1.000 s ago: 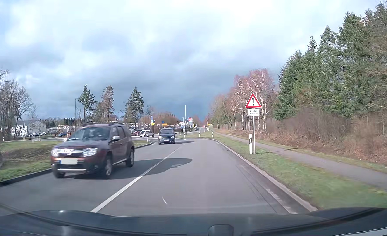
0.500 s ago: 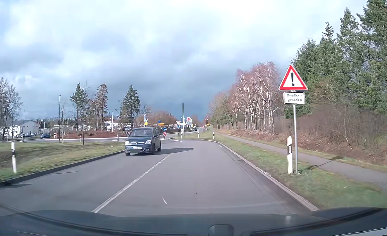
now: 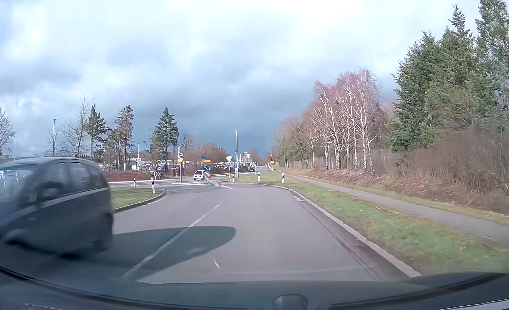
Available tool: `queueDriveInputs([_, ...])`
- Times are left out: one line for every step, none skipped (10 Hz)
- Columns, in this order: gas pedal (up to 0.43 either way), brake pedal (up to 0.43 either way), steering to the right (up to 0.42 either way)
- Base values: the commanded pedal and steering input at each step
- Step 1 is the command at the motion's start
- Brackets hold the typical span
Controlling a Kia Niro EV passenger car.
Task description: Follow the waypoints while adhering to traffic rules and regulations
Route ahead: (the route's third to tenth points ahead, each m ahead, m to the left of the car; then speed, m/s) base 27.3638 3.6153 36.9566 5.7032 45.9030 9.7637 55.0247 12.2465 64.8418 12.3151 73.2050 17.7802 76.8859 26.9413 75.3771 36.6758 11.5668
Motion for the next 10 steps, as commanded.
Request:
queueDriveInputs([0.0,0.073,-0.001])
queueDriveInputs([0.0,0.073,-0.003])
queueDriveInputs([0.0,0.067,-0.005])
queueDriveInputs([0.0,0.024,-0.006])
queueDriveInputs([0.0,0.0,-0.007])
queueDriveInputs([0.0,0.0,-0.008])
queueDriveInputs([0.0,0.0,-0.01])
queueDriveInputs([0.0,0.0,-0.013])
queueDriveInputs([0.0,0.0,-0.016])
queueDriveInputs([0.0,0.0,-0.019])
